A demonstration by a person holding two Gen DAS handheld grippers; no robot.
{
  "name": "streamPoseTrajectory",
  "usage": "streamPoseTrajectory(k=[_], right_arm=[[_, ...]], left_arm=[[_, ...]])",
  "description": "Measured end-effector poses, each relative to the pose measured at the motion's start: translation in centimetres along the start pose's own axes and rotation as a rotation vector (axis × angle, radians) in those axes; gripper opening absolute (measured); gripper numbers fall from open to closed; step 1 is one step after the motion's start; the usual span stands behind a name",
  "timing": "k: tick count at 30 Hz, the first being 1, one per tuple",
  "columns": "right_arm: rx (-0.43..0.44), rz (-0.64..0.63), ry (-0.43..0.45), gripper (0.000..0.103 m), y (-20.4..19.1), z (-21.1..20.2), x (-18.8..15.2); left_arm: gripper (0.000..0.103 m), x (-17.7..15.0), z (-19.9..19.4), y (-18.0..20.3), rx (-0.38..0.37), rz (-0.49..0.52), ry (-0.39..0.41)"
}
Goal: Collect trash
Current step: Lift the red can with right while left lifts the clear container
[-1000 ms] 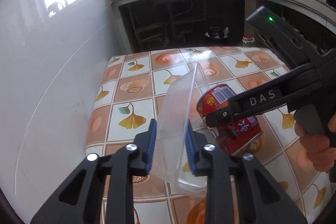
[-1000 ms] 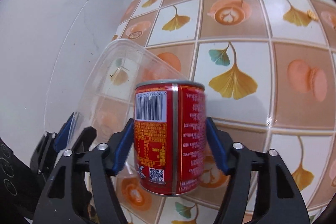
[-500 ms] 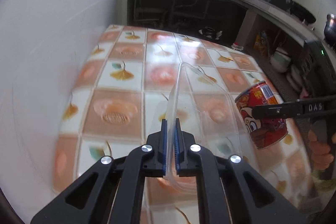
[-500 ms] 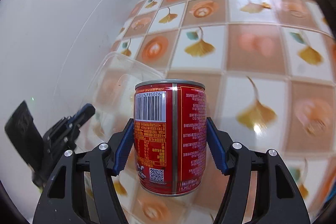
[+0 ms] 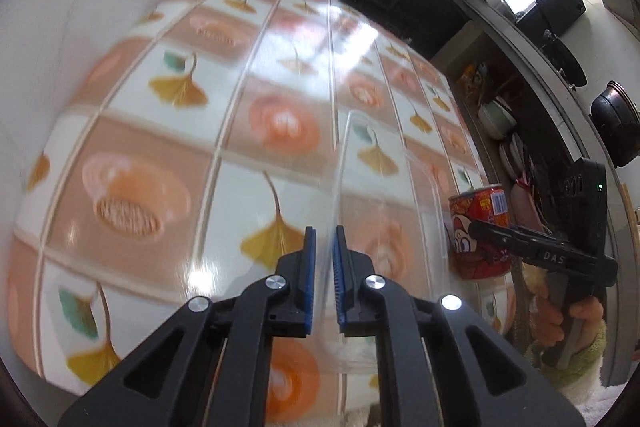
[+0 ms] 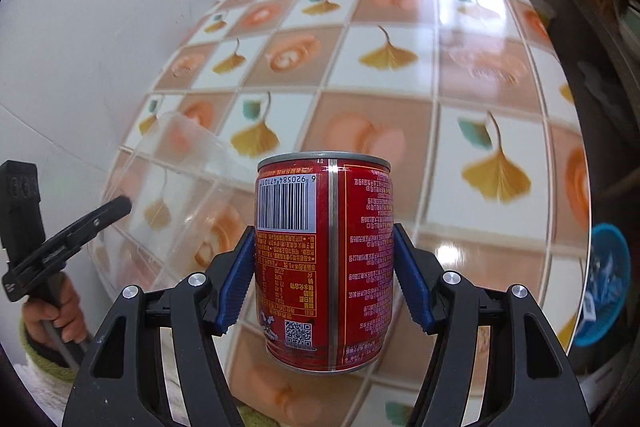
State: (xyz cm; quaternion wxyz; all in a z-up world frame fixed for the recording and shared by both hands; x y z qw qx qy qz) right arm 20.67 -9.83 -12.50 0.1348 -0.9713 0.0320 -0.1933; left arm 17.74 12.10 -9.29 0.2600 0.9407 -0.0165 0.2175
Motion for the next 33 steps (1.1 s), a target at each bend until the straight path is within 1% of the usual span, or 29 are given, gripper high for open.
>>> streamPoseTrajectory(k=[2,3,4,5,7,9,11,13,16,18,20,21,23,26,28,33], right_arm=[[-0.006,-0.003,0.003,0.062,-0.1,0.0,-0.3],[-0.012,-0.007,0.005,0.062,-0.2,-0.1,-0.4],[-0.022,-0.013,0.008,0.062,-0.3,-0.1,-0.4],[-0.028,-0.015,0.011,0.062,-0.3,-0.4,-0.7],[-0.026,-0.018,0.010,0.062,-0.5,-0.4,-0.8],[-0.021,-0.019,0.003,0.062,-0.6,-0.3,-0.9],[-0.021,-0.020,-0.002,0.062,-0.7,-0.2,-1.0],[-0.023,-0.020,-0.004,0.062,-0.7,0.0,-1.0],[-0.029,-0.021,0.003,0.062,-0.6,-0.1,-0.8],[-0.034,-0.018,0.007,0.062,-0.6,0.0,-0.8],[-0.042,-0.023,0.009,0.062,-0.8,0.1,-0.8],[-0.046,-0.027,0.009,0.062,-0.9,0.1,-0.8],[-0.057,-0.038,0.011,0.062,-1.1,0.2,-0.9],[-0.067,-0.048,0.014,0.062,-1.2,0.4,-0.9],[-0.069,-0.048,0.016,0.062,-1.2,0.5,-0.9],[-0.074,-0.060,0.012,0.062,-1.3,0.6,-1.0]], left_arm=[[0.026,-1.3,-0.1,0.1,-0.018,-0.018,-0.033],[0.030,-1.6,-0.2,0.1,-0.025,-0.024,-0.045],[0.037,-1.8,-0.2,0.1,-0.031,-0.026,-0.061],[0.040,-2.1,-0.4,0.3,-0.040,-0.015,-0.075],[0.041,-1.8,-0.8,0.8,-0.039,0.028,-0.062],[0.042,-0.7,-1.0,1.0,0.007,0.080,-0.022],[0.042,0.2,-0.8,1.1,0.031,0.128,0.003],[0.042,0.9,0.0,1.0,0.077,0.179,0.006],[0.042,1.5,1.1,0.6,0.137,0.229,0.004],[0.038,1.5,1.5,0.7,0.164,0.268,0.010],[0.029,1.3,1.9,0.8,0.176,0.286,0.005],[0.027,1.1,2.0,0.7,0.185,0.292,0.002],[0.017,0.9,2.3,0.6,0.195,0.295,0.001],[0.009,0.7,2.4,0.4,0.203,0.287,0.011],[0.007,0.6,2.3,0.5,0.206,0.284,0.022],[0.006,0.5,2.0,0.9,0.228,0.295,0.052]])
Point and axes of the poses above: each gripper's, at about its wrist camera, not at the fingertips, and z roughly the way its jaws point, y to its right, x to its top, the point moved 9 cm from there along z, roughly the way its jaws point, and after that the axes turned 3 degrees about -z, right-handed, at the moved point
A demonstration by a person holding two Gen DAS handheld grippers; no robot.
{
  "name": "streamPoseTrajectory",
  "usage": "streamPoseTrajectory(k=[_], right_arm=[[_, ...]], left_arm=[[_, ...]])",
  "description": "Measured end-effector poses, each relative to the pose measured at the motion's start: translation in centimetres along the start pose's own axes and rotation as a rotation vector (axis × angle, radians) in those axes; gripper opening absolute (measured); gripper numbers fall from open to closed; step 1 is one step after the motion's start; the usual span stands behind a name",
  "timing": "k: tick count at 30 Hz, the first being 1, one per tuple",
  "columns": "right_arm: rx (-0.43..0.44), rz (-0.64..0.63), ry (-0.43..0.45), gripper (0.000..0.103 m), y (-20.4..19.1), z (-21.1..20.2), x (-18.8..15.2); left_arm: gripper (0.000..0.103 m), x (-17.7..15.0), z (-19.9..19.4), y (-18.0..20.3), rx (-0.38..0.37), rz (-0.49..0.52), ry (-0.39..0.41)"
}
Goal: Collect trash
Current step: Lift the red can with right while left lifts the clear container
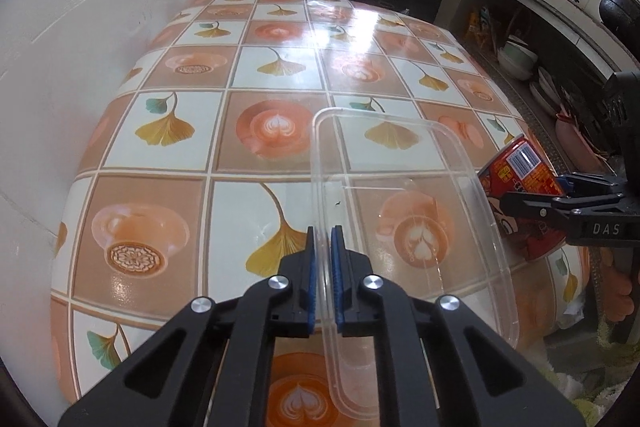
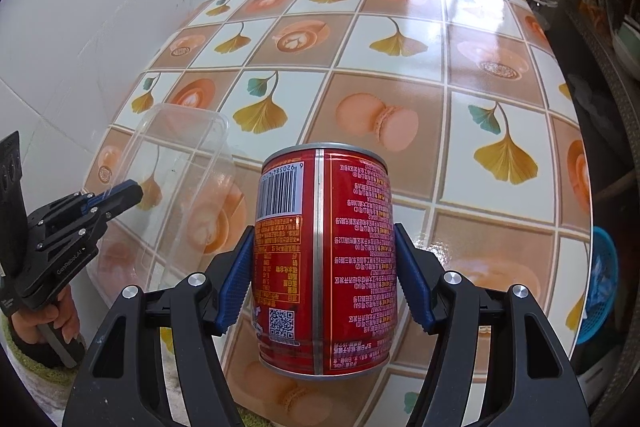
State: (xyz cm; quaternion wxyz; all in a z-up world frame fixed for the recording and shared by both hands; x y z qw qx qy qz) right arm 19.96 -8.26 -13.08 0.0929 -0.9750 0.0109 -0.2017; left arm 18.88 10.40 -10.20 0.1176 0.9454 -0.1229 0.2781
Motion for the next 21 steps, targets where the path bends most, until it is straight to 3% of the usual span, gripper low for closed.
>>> streamPoseTrajectory(k=[21], right_arm=[[0.003,-0.013,0.009,0.062,0.14,-0.08,-0.05]], left_arm=[[0.005,0.32,-1.03,0.84,0.065,0.054,0.059]])
Point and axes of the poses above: each gripper's, at about its wrist camera, not at the fingertips, and z roughly the way its jaws point, y to its right, x to its top, the point moved 9 cm from there along z, roughly the way its jaws point, and after that the axes turned 3 degrees about -z, right-handed, at the moved point
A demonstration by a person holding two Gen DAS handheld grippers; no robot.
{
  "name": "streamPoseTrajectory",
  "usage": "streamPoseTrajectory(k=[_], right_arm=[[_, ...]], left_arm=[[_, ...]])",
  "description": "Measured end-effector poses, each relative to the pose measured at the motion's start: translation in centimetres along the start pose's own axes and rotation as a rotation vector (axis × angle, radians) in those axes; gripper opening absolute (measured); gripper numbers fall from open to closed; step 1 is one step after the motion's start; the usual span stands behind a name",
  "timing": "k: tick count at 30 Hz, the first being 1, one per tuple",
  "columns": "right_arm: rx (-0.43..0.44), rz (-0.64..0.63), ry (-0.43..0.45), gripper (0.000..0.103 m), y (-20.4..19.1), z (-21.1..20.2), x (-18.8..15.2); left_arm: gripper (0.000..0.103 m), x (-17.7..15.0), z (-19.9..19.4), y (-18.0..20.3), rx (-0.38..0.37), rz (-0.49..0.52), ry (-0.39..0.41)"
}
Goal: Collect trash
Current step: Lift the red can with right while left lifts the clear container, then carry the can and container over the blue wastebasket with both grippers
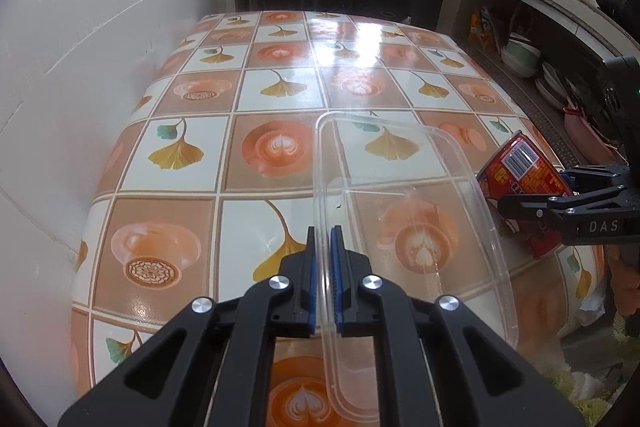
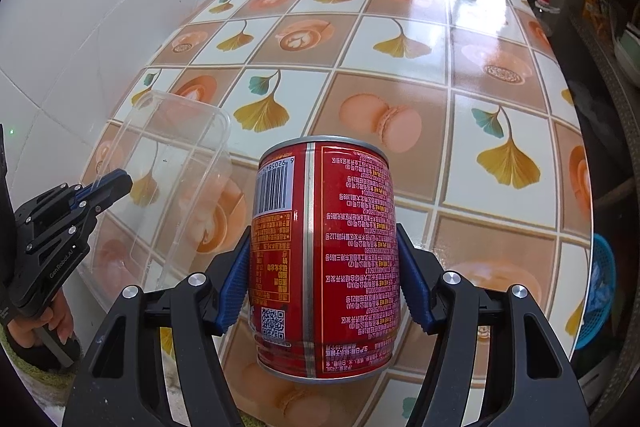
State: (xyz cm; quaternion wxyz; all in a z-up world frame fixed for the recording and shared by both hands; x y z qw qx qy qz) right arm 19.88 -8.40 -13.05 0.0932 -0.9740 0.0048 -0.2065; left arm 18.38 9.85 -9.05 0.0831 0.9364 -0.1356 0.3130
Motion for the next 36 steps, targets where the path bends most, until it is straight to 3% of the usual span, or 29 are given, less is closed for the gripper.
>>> streamPoseTrajectory(k=[25,31,36], right_arm=[[0.060,0.070,0.083,0.062,2.0,-3.4,-0.1],[0.076,0.150,0.180,0.062,4.6,-6.5,-0.8],[0.051,0.267,0.262,0.062,9.8,-9.9,-2.4]], left_arm=[[0.003,2.1,-2.3,2.0,-0.027,0.034,0.075],[0.003,4.5,-2.7,5.5,-0.097,0.092,0.090],[0.003,7.1,-2.8,10.0,-0.165,0.158,0.105]])
Point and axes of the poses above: each gripper's, at about its wrist camera, not at the fingertips, and z roughly the way its jaws point, y to its right, x to its top, the point moved 9 cm from there along z, roughly the way its jaws point, and after that the axes turned 3 degrees about -z, right-handed, at the moved point
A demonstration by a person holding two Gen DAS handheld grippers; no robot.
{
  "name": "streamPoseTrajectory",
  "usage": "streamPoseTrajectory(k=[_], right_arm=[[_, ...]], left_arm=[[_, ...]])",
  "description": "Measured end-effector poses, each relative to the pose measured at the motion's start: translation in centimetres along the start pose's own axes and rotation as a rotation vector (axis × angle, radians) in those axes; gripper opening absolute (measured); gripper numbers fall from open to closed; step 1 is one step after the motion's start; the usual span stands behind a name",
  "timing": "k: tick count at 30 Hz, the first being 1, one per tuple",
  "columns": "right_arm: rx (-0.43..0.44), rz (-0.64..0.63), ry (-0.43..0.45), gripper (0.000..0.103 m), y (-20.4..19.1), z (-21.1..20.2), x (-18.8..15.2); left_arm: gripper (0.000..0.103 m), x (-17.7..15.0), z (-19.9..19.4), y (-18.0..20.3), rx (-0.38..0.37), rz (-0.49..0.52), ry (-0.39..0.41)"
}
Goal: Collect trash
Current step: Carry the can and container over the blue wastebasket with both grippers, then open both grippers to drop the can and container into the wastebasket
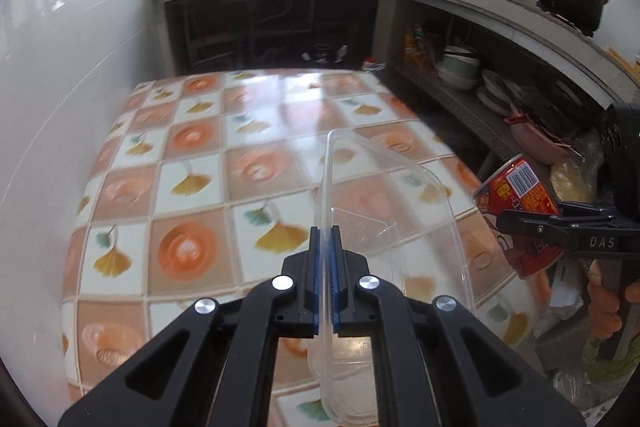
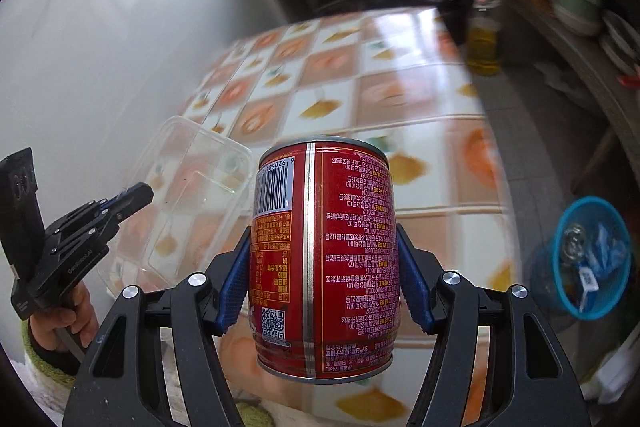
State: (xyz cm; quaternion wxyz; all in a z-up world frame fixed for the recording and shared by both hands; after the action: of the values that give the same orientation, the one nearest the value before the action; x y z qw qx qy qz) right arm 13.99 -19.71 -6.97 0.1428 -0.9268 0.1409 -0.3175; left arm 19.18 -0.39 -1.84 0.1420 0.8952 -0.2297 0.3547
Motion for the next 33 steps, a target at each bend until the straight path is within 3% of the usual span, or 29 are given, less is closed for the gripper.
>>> streamPoseTrajectory(k=[6,11,15,19,23,27,33], right_arm=[[-0.129,0.159,0.106,0.062,9.8,-5.8,-0.3],[-0.283,0.311,0.144,0.062,18.6,-9.5,-3.3],[-0.370,0.462,0.126,0.062,25.1,-10.6,-7.7],[-0.424,0.602,0.084,0.062,30.9,-9.7,-11.7],[-0.452,0.675,0.035,0.062,34.9,-7.3,-13.5],[-0.487,0.697,-0.026,0.062,38.4,-3.9,-14.0],[-0.509,0.689,-0.087,0.062,42.0,0.2,-13.7]], left_arm=[[0.003,3.8,2.0,8.2,-0.151,0.091,-0.002],[0.003,5.7,4.7,17.4,-0.281,0.215,-0.039],[0.003,6.3,8.2,25.0,-0.377,0.325,-0.124],[0.003,5.3,14.3,32.3,-0.434,0.424,-0.300],[0.003,3.0,21.3,37.6,-0.415,0.513,-0.457],[0.003,0.7,27.9,41.8,-0.363,0.575,-0.559],[0.005,-1.8,35.1,45.8,-0.313,0.589,-0.629]])
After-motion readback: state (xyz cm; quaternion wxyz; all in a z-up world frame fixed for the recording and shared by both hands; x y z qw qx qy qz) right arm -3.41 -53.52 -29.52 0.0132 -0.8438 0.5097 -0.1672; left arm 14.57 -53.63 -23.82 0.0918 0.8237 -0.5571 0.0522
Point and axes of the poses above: each gripper's, at about its wrist camera, not at the fingertips, and z roughly the way its jaws point, y to its right, x to its top, the point moved 9 cm from there along z, roughly the way its jaws point, and after that the axes turned 3 degrees about -z, right-handed, at the moved point
